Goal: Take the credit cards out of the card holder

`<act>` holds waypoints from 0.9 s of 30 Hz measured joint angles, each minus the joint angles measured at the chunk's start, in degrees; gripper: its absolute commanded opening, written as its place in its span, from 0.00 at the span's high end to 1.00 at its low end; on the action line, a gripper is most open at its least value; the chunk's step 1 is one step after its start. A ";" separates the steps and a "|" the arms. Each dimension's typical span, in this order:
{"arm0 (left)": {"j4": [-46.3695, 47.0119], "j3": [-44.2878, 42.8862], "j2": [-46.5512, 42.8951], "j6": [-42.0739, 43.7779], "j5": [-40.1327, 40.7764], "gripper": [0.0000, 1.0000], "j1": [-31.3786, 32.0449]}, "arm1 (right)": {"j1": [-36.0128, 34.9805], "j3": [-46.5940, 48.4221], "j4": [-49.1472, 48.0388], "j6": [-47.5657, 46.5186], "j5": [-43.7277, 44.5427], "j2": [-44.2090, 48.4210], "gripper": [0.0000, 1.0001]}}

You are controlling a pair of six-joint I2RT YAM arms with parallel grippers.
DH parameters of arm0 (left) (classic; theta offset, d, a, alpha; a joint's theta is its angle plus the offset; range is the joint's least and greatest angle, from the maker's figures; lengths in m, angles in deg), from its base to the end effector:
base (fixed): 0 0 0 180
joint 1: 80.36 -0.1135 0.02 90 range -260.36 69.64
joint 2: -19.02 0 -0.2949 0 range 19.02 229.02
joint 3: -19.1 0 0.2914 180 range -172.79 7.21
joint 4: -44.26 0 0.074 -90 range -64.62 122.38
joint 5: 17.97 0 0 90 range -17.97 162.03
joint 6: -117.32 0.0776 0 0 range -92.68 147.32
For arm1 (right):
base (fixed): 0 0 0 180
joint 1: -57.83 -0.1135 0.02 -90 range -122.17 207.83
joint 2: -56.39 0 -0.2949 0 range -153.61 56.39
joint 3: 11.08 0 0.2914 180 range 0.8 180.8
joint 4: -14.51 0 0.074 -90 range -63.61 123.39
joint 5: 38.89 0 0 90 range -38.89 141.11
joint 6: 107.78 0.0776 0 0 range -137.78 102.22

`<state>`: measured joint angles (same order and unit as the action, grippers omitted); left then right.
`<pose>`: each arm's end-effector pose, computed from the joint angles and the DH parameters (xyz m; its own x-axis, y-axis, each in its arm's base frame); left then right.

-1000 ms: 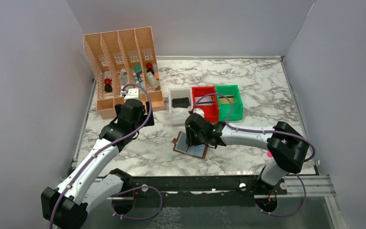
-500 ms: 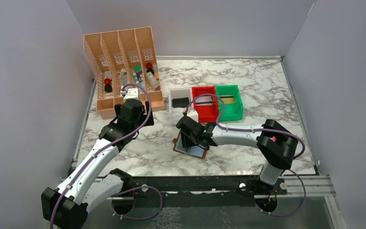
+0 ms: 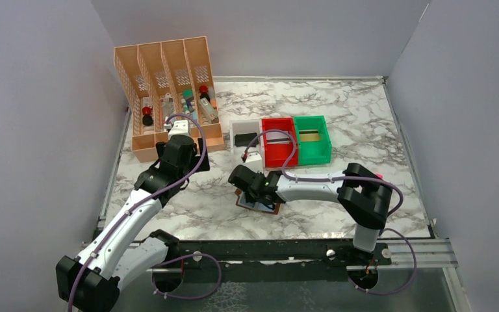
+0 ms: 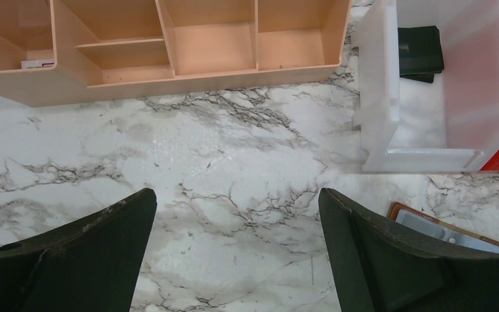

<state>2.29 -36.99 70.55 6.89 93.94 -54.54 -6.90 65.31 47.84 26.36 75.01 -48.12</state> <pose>0.2313 -0.0798 0.2789 -0.5604 -0.0886 -0.8235 -0.0622 0.9960 -0.0648 0.2078 0.3665 0.1343 -0.7873 -0.1763 -0.5908 -0.2729 0.9589 0.0774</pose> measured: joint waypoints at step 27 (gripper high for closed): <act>9.60 14.73 -4.63 -15.82 -25.07 0.07 0.00 | -0.85 -13.49 -14.56 -7.69 -8.74 12.20 0.86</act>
<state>11.89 -22.26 65.91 -8.93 68.87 -54.54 -7.75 51.82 33.29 18.67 66.26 -35.92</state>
